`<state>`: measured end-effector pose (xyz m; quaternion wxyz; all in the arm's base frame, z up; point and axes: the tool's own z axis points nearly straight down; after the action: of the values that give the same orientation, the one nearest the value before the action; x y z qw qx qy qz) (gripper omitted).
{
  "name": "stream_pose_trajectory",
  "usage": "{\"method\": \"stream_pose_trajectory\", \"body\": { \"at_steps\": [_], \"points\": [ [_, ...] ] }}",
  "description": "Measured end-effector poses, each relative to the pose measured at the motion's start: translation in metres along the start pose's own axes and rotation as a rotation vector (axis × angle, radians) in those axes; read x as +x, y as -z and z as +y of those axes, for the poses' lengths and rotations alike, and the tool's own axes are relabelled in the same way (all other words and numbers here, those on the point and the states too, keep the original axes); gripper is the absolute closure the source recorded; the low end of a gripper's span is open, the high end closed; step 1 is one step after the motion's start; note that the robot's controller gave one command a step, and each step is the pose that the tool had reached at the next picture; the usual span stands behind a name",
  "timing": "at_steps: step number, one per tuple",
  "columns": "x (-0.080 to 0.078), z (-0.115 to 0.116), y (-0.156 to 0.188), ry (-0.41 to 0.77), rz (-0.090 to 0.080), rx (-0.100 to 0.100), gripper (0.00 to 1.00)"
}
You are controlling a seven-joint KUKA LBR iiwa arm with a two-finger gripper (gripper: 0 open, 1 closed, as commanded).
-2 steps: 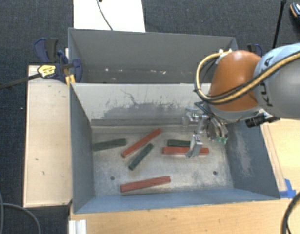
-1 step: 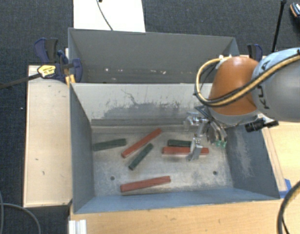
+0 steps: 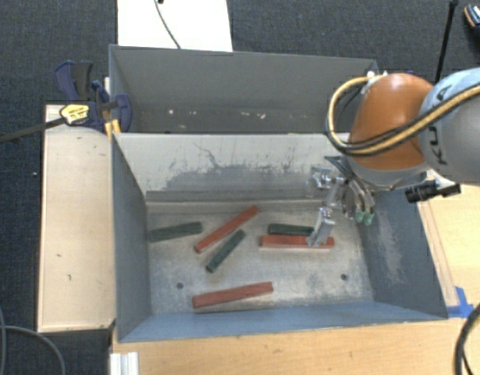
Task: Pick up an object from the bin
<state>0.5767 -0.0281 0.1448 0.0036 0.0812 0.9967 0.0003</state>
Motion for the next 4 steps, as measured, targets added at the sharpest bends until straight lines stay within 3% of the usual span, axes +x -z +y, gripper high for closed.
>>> {"method": "stream_pose_trajectory", "body": {
  "at_steps": [1, 2, 4],
  "points": [
    [0.010, -0.005, -0.077, -0.013, 0.007, 0.001, 0.00],
    [-0.007, 0.003, -0.073, -0.040, 0.004, 0.000, 1.00],
    [-0.007, 0.003, -0.072, -0.040, 0.004, 0.000, 1.00]
  ]
}}
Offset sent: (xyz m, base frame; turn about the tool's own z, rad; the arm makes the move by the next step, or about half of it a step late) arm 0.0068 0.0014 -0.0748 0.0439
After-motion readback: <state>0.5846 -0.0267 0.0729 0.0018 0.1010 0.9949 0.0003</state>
